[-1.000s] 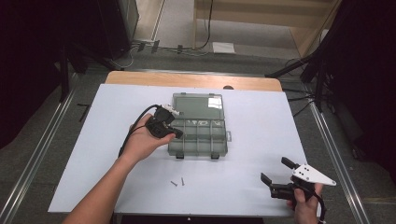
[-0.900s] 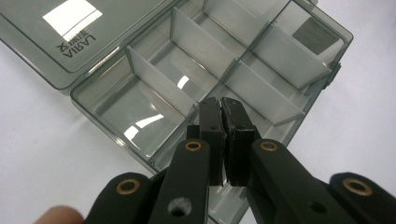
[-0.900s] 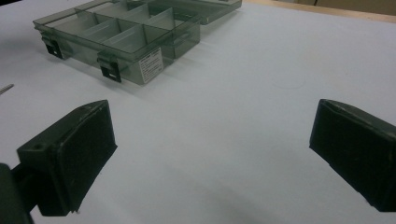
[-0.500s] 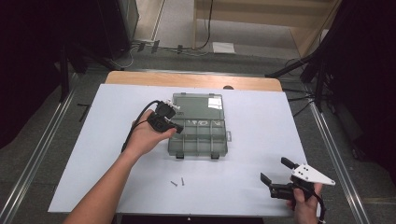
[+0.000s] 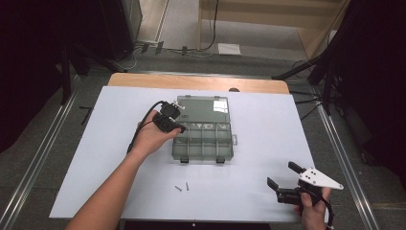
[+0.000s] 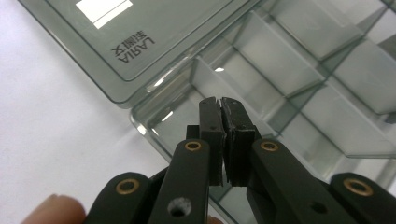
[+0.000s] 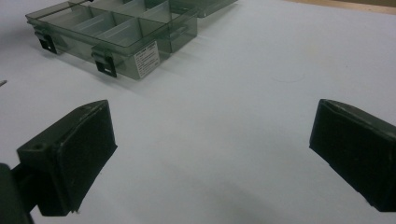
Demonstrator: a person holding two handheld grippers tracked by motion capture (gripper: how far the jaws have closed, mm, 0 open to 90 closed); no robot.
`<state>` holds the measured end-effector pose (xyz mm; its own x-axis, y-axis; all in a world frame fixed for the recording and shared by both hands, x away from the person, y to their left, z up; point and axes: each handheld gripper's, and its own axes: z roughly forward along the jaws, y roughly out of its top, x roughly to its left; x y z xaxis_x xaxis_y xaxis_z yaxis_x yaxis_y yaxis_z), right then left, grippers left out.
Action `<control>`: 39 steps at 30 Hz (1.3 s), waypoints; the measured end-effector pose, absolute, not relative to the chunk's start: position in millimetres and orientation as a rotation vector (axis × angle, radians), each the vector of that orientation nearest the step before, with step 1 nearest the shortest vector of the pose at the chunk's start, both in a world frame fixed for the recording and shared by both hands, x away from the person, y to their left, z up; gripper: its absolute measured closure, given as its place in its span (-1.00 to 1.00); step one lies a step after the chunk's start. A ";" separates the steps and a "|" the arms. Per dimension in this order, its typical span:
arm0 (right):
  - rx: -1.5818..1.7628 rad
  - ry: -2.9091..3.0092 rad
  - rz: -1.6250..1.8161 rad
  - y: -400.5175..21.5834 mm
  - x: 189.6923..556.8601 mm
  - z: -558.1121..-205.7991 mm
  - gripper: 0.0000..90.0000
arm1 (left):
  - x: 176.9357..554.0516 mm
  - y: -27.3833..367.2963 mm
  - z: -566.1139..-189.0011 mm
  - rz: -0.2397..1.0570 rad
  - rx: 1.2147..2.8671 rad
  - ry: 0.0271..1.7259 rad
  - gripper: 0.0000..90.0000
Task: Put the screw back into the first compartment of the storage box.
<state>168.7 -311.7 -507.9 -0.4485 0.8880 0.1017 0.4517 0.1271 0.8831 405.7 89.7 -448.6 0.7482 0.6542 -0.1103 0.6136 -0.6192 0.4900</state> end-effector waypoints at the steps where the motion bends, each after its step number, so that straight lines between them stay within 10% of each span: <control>1: 1.290 1.954 1.274 -311.7 168.9 -508.1 -0.98 | 406.3 89.8 -449.4 0.107 2.438 0.962 0.95; 9: 1.287 1.955 1.274 -312.5 169.1 -508.3 -0.98 | 408.7 89.2 -453.6 0.090 2.427 0.974 0.94; 17: 1.289 1.954 1.274 -312.7 169.1 -508.4 -0.98 | 403.6 94.7 -442.7 0.082 2.384 0.971 0.24; 30: 1.293 1.958 1.271 -311.3 169.0 -508.4 -0.98 | 375.7 97.7 -431.8 0.047 2.401 0.896 0.09; 39: 1.292 1.957 1.274 -310.8 169.1 -508.5 -0.98 | 360.6 97.0 -429.7 0.053 2.419 0.882 -0.63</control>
<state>169.1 -310.8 -508.5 -0.4472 0.8885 0.1026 0.4536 0.1264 0.8822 360.6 97.0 -429.7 0.7831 0.6040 -0.1482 0.5821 -0.6279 0.5166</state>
